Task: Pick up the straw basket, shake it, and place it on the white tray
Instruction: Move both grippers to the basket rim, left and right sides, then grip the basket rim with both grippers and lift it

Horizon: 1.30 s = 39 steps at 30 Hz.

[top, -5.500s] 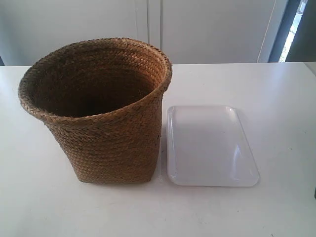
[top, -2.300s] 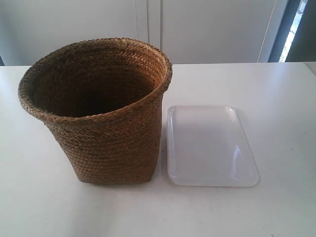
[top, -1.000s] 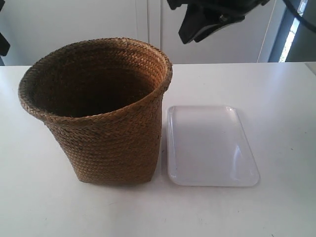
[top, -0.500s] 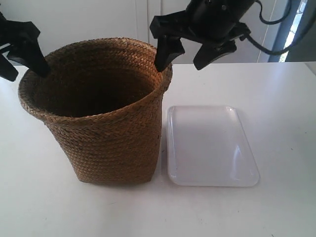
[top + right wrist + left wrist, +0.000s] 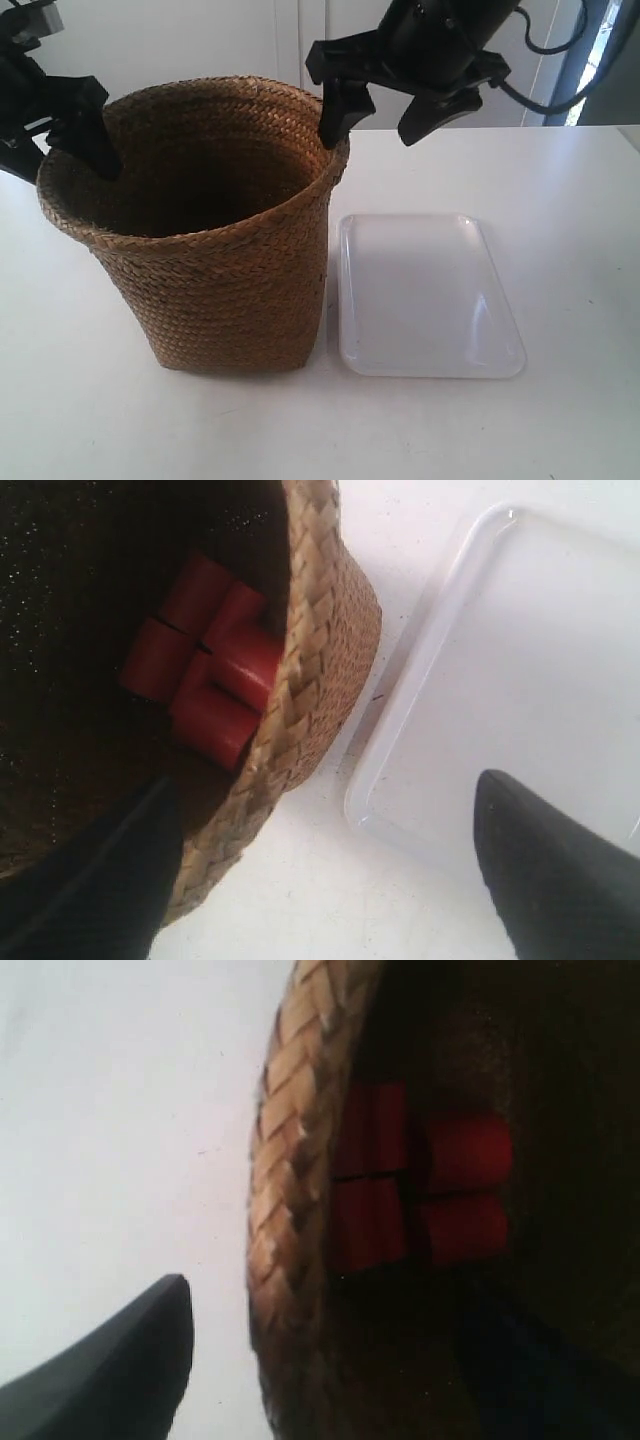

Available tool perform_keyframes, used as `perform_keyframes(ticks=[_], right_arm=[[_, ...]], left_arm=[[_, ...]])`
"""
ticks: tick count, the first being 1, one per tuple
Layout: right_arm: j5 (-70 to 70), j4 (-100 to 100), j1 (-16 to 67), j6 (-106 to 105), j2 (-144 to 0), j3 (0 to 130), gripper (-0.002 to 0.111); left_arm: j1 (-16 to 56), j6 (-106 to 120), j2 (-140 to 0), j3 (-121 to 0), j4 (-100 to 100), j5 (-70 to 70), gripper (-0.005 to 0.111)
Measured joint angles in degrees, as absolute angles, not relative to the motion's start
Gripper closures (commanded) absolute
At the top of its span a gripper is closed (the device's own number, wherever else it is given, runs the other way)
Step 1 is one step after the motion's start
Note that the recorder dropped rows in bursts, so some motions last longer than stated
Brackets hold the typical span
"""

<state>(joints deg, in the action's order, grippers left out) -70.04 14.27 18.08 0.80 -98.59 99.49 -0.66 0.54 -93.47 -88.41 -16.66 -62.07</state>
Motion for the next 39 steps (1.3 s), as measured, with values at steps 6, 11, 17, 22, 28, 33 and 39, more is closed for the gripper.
perform_keyframes(ticks=[6,11,17,22,28,33,39], right_arm=[[-70.0,13.2,18.1,1.5,-96.9,99.5,0.034],[-70.0,9.8,18.2,2.5,-95.6,99.5,0.034],[-70.0,14.8,18.2,3.4,-95.5,99.5,0.034],[-70.0,17.9,18.3,3.5,-96.3,99.6,0.034],[-69.7,18.0,18.3,3.5,-101.2,99.7,0.034],[-66.1,18.4,18.3,3.6,-104.5,99.7,0.034],[-62.9,19.2,18.3,3.6,-106.7,99.7,0.035]], left_arm=[[-0.7,0.5,-93.5,-88.4,-16.8,-61.9,0.031],[-0.7,0.9,-93.5,-88.4,-16.8,-61.9,0.031],[-0.7,0.9,-93.5,-88.4,-16.8,-61.9,0.032],[-0.7,1.2,-93.5,-88.4,-16.8,-61.2,0.032],[-0.7,1.2,-93.5,-88.4,-16.9,-59.5,0.032],[-0.7,1.2,-94.0,-88.4,-17.0,-59.1,0.032],[-0.7,1.4,-96.4,-88.4,-17.2,-59.0,0.032]])
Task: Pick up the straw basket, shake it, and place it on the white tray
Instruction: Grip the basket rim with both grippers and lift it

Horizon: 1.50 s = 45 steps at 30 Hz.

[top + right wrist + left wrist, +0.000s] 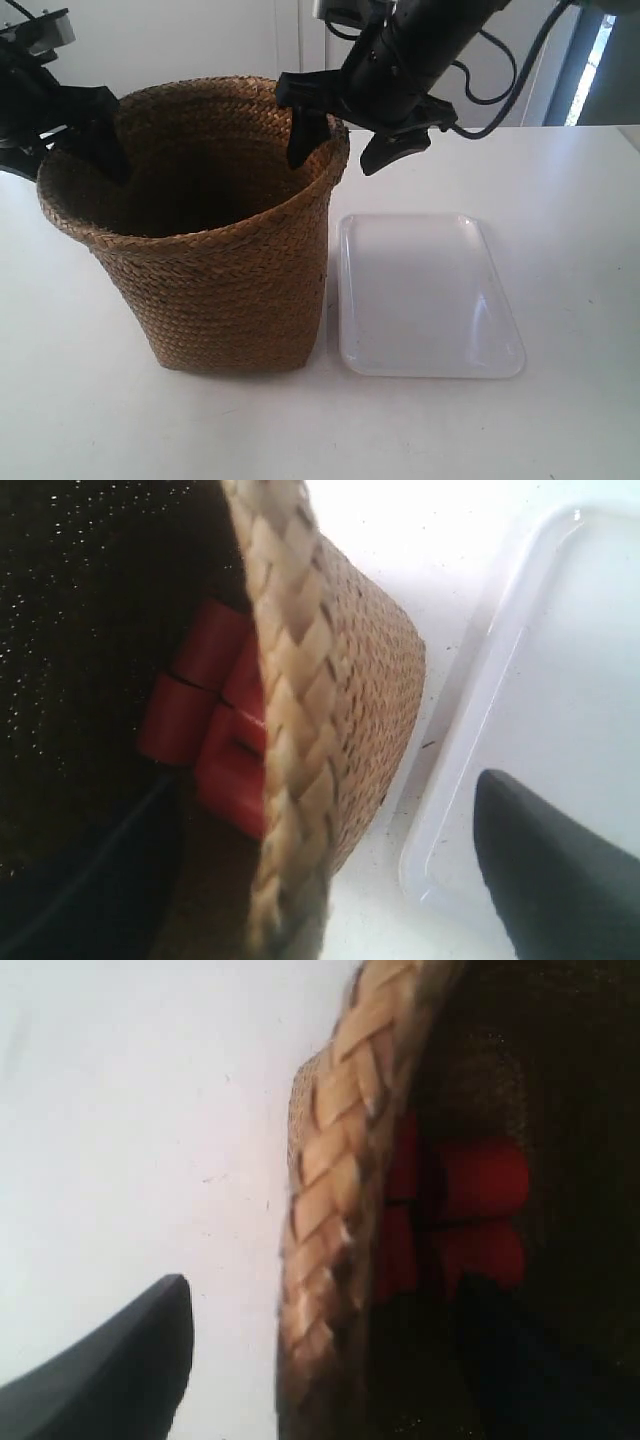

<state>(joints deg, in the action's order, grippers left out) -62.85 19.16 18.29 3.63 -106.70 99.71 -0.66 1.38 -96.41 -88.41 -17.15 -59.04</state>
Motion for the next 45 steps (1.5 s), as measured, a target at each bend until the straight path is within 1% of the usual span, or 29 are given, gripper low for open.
perform_keyframes(ticks=[3,5,8,10,12,13,14,20,24,28,32,38,45], right_arm=[[-62.8,19.3,18.3,3.6,-107.7,99.7,0.040],[-62.6,19.3,18.3,3.6,-108.4,99.7,0.046],[-62.6,19.3,18.3,3.6,-109.1,99.7,0.061],[-62.6,19.5,18.3,3.6,-109.5,99.7,0.079],[-62.3,19.6,18.3,3.6,-109.5,99.7,0.100],[-62.0,20.1,18.3,3.6,-109.6,99.7,0.108],[-61.9,20.3,18.3,3.6,-109.6,99.7,0.108],[-61.9,20.3,18.3,3.6,-108.7,99.7,0.108],[-59.8,18.5,18.3,3.6,-105.4,99.7,0.108],[-57.5,16.1,18.3,2.8,-100.2,99.6,0.108],[-55.9,14.3,18.3,1.1,-93.9,97.0,0.108],[-49.2,13.0,18.3,0.6,-83.2,87.1,0.108],[-37.1,13.0,18.3,0.6,-69.0,66.9,0.108]], left_arm=[[-0.7,1.4,-97.6,-88.4,-18.1,-59.0,0.036],[-0.7,1.4,-98.4,-88.4,-18.9,-59.0,0.045],[-0.7,1.5,-98.9,-88.4,-20.4,-59.2,0.060],[-0.7,1.5,-98.9,-88.4,-21.1,-59.1,0.074],[-0.7,1.8,-99.0,-88.4,-21.6,-58.4,0.091],[-0.7,2.1,-99.0,-88.4,-22.0,-58.2,0.100],[-0.7,2.4,-99.0,-88.4,-22.7,-57.9,0.107],[-0.7,6.6,-98.9,-88.4,-26.0,-56.7,0.107],[-0.4,7.7,-95.8,-88.3,-26.2,-52.8,0.107],[2.1,8.6,-90.4,-88.3,-25.8,-48.3,0.107],[6.6,8.8,-84.1,-86.4,-24.3,-42.3,0.107],[11.6,8.8,-76.7,-77.0,-23.7,-32.5,0.107],[12.8,8.8,-67.6,-63.9,-24.4,-25.8,0.107]])
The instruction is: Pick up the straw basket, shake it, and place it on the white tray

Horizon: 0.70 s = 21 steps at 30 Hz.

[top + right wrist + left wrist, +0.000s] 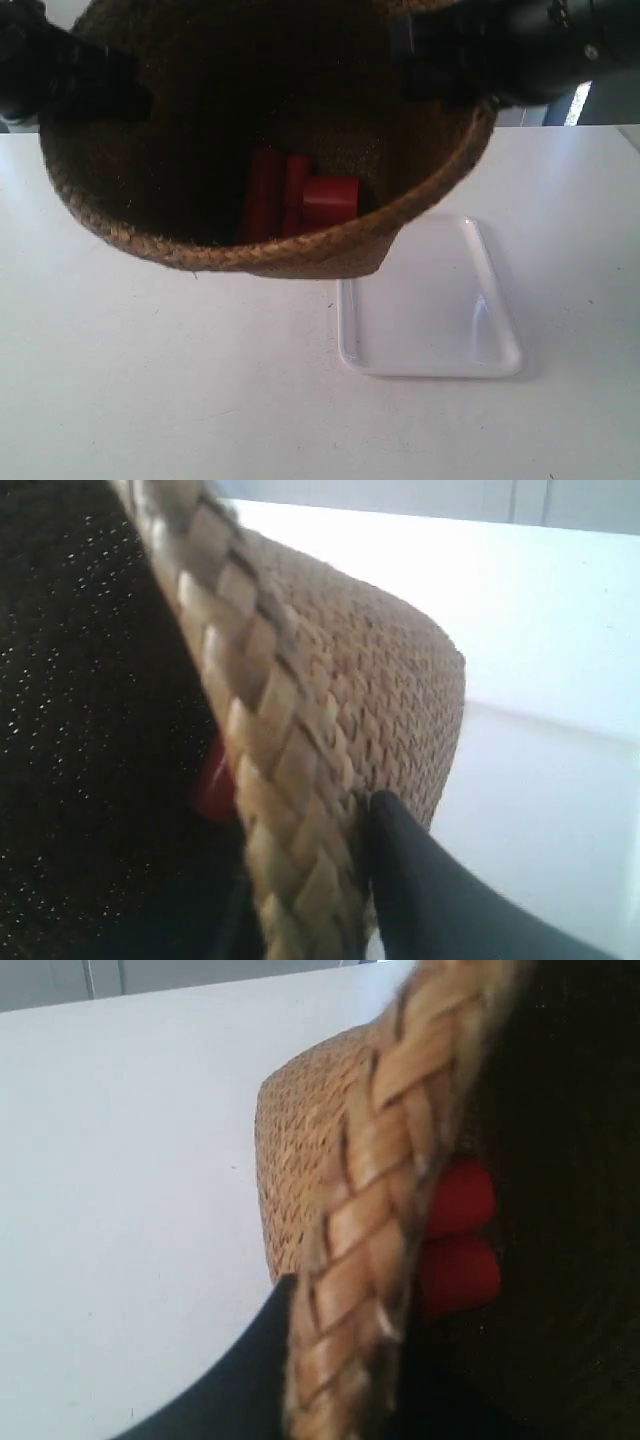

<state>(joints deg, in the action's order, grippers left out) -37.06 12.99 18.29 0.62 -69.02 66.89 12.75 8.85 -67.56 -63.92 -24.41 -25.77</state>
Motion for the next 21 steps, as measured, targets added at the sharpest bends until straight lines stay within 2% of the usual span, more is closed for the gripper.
perform_keyframes(ticks=[5,10,21], right_arm=[[-25.8,14.7,18.9,-1.7,-58.8,50.2,0.108],[-17.6,18.2,19.4,-3.2,-50.0,39.1,0.108],[-13.0,32.0,21.0,-6.1,-50.3,34.6,0.108]], left_arm=[[13.2,9.4,-60.4,-54.7,-25.6,-23.9,0.107],[13.8,11.2,-54.8,-46.8,-28.4,-19.9,0.107],[14.0,13.0,-53.5,-42.3,-34.4,-14.7,0.107]])
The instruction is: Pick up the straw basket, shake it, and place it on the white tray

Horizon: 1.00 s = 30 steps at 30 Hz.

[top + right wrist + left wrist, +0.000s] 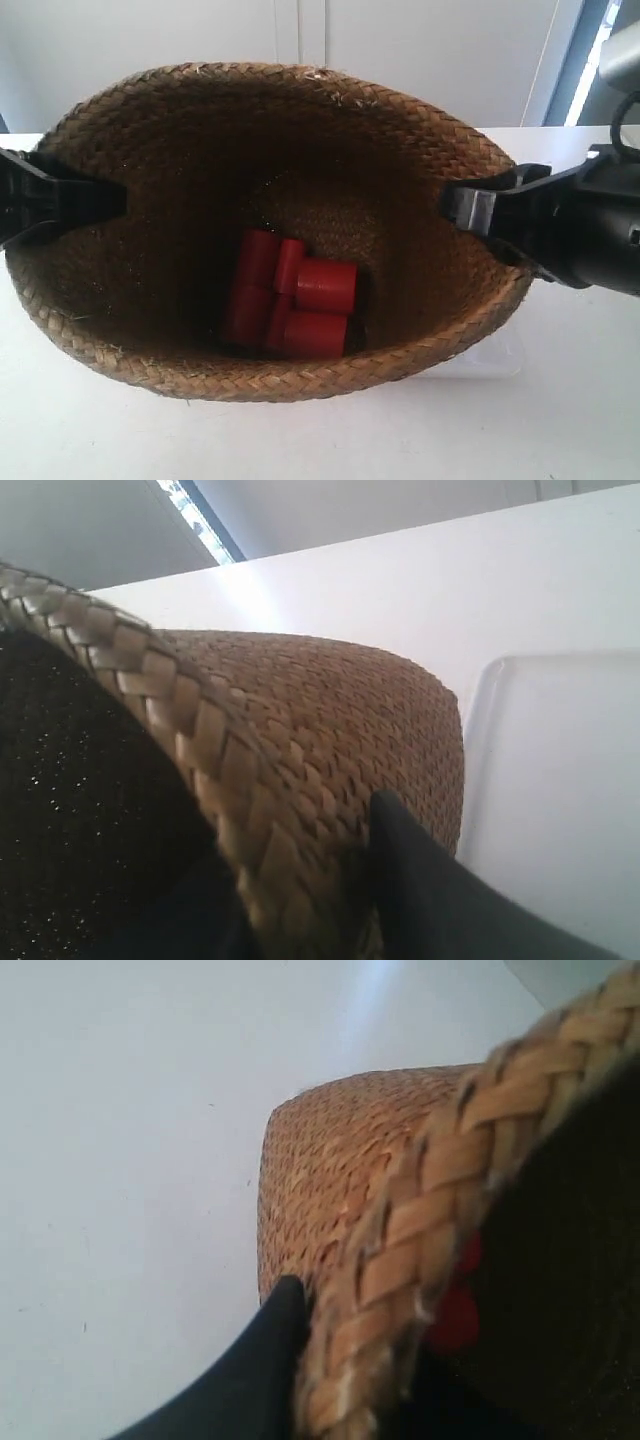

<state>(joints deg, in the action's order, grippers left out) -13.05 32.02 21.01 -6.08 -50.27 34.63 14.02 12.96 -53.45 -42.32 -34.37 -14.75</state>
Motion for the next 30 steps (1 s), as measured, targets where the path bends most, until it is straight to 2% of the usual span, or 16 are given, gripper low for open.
perform_keyframes(ticks=[5,11,21,24,27,30], right_arm=[[-9.3,33.1,25.8,-6.6,-52.8,34.7,0.108],[-3.2,33.1,32.0,-7.1,-56.1,34.7,0.108],[2.6,27.7,33.1,-7.3,-61.6,35.4,0.108],[0.7,27.3,33.1,-7.5,-63.2,37.7,0.108],[-7.7,26.9,34.0,-8.0,-61.7,42.4,0.108],[-13.0,26.7,39.7,-8.8,-55.7,46.5,0.108]], left_arm=[[14.9,13.0,-53.5,-42.3,-34.9,-12.5,0.107],[19.4,14.1,-53.5,-42.3,-34.5,-9.3,0.107],[19.9,15.1,-54.4,-42.2,-34.1,-3.7,0.107],[19.9,16.4,-54.8,-42.2,-32.9,-3.6,0.107],[19.9,16.8,-52.4,-42.9,-31.9,-8.2,0.107],[21.4,16.6,-43.7,-44.5,-31.5,-14.2,0.107]])
